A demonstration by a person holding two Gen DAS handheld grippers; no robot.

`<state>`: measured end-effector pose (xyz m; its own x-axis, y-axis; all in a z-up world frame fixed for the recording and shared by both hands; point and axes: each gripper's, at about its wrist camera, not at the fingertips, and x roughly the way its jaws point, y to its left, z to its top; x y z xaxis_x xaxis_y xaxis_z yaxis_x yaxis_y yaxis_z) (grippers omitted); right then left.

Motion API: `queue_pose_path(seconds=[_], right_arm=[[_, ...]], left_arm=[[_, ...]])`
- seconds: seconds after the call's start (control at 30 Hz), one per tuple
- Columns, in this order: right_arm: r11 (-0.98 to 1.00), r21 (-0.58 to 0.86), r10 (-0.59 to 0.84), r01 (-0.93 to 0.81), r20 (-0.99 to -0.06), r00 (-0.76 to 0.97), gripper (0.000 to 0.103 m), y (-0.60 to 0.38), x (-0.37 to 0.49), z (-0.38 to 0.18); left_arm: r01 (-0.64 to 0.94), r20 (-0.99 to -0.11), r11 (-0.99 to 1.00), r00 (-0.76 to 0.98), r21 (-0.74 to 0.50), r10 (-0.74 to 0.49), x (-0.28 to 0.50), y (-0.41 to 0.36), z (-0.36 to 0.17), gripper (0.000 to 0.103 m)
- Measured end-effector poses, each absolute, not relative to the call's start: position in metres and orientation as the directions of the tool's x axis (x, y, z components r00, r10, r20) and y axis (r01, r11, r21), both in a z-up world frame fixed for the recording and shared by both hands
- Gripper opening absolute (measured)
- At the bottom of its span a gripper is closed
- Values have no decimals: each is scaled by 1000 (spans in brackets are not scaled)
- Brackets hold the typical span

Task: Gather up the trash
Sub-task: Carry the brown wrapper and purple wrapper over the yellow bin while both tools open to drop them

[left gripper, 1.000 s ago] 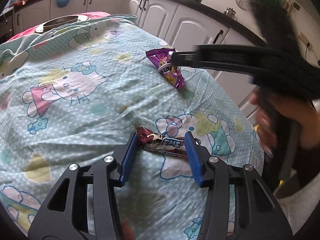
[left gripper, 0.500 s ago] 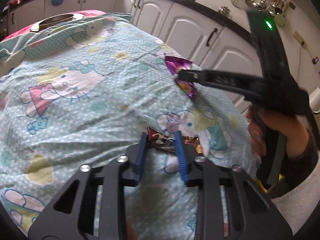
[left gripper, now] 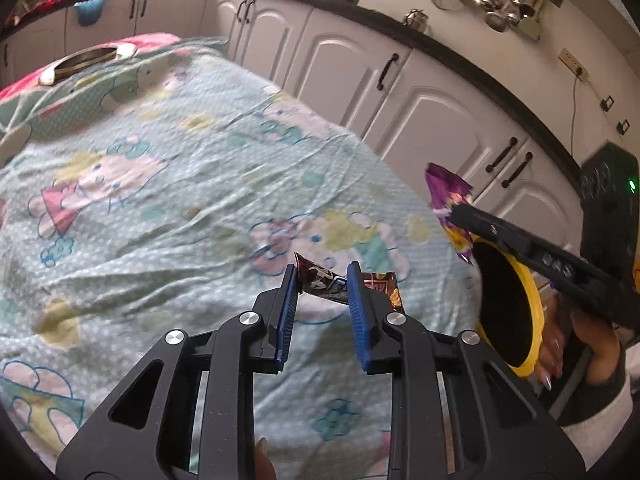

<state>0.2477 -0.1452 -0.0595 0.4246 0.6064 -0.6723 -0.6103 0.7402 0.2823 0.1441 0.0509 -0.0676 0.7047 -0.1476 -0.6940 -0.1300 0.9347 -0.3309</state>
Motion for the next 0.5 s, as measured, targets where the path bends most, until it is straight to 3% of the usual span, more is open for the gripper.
queue_pose_path(seconds=[0.5], right_arm=[[805,287,583,-518,-539,608,16,-256,198,-2]], left_arm=[[44,-613,965,764,-258,-199,166,-30,-7,18]])
